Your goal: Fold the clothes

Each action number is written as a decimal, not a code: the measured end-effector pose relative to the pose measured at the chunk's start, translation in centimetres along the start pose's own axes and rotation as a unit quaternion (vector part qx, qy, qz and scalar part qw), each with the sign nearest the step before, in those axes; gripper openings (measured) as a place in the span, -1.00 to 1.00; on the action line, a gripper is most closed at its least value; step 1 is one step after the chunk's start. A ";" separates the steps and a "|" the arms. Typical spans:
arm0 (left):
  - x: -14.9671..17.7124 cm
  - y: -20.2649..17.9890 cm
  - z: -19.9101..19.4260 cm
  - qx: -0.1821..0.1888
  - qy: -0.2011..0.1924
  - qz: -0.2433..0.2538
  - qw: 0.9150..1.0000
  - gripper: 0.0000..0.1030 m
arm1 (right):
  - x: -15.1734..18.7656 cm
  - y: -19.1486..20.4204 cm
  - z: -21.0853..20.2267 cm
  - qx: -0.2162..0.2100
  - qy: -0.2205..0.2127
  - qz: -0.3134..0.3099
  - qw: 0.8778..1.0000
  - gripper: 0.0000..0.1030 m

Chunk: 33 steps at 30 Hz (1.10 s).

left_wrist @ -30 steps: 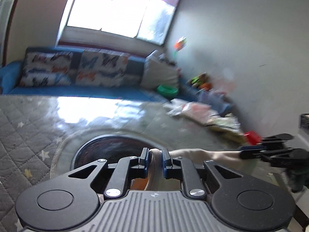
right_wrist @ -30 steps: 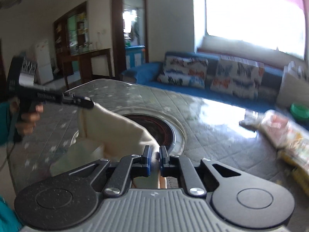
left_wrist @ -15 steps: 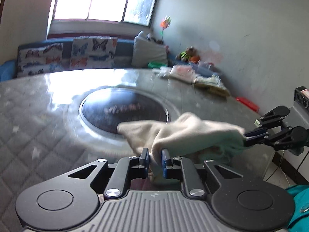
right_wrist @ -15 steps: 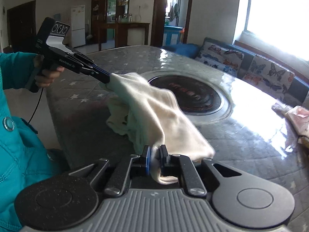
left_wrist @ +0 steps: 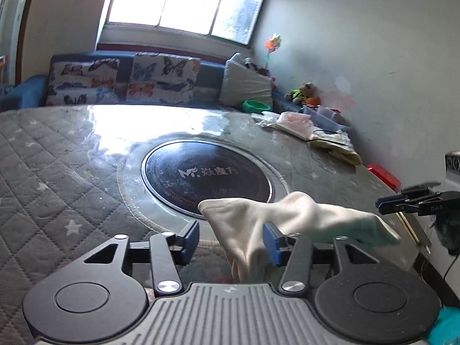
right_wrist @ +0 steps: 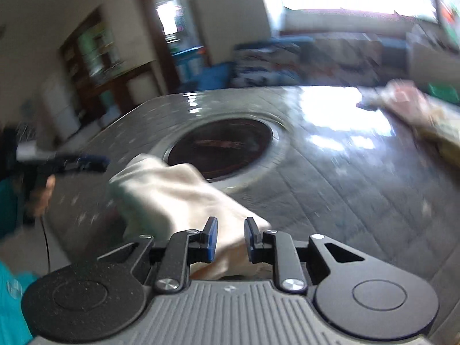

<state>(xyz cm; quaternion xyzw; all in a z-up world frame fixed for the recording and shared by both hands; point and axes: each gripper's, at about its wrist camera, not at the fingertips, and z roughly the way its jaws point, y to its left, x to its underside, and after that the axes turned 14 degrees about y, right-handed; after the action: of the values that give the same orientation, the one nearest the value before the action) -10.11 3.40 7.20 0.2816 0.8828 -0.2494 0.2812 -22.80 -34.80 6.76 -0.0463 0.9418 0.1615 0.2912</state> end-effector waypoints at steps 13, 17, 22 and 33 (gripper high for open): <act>-1.3 0.9 3.3 0.025 0.036 -0.056 0.997 -0.02 | -0.6 -3.6 3.2 -0.038 0.032 0.113 0.992 -0.39; -1.3 1.3 3.4 0.033 0.038 -0.066 0.997 -0.01 | -0.5 -4.7 4.1 -0.073 0.042 0.153 0.985 -0.32; -1.6 1.0 4.0 0.048 0.040 -0.058 0.996 -0.35 | -0.7 -4.7 4.8 -0.092 0.048 0.157 0.982 -0.61; -3.2 0.4 3.4 0.012 -0.001 -0.026 1.000 -0.89 | -4.4 -1.2 1.7 0.013 -0.009 0.022 1.000 -0.90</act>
<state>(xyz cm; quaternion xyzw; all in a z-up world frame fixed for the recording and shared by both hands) -6.47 0.58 6.69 0.2621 0.8864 -0.2676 0.2722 -18.03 -35.36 7.56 -0.0200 0.9418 0.1566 0.2968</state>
